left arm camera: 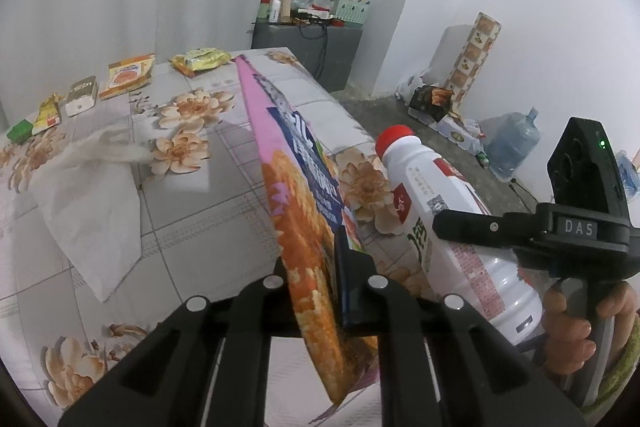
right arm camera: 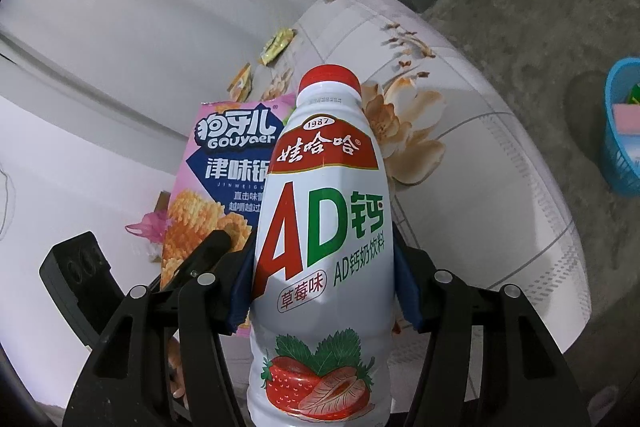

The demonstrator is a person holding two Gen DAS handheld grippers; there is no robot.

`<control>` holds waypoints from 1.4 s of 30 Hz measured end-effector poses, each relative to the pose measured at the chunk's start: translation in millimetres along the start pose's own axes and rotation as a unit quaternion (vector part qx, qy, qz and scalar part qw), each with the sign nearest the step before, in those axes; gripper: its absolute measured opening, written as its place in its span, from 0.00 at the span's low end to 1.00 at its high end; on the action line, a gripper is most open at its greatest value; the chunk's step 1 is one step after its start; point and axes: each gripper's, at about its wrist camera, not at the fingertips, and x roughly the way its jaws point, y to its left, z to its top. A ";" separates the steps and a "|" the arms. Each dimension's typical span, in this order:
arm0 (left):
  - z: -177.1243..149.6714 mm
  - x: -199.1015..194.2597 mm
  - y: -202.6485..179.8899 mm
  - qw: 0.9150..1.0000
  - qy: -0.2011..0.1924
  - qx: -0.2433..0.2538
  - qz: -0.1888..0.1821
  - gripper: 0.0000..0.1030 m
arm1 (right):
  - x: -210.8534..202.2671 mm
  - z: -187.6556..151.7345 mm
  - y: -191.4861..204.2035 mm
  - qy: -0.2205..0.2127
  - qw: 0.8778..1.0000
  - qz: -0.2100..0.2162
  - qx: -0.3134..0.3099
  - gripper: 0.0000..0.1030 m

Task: Collect trash
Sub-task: 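Carry the bag and bottle to the blue wastebasket and open both tools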

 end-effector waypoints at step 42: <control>75.1 334.3 -360.3 0.918 0.234 0.151 -0.281 0.05 | -208.1 -57.1 -293.3 -0.303 0.896 -0.096 0.312 0.54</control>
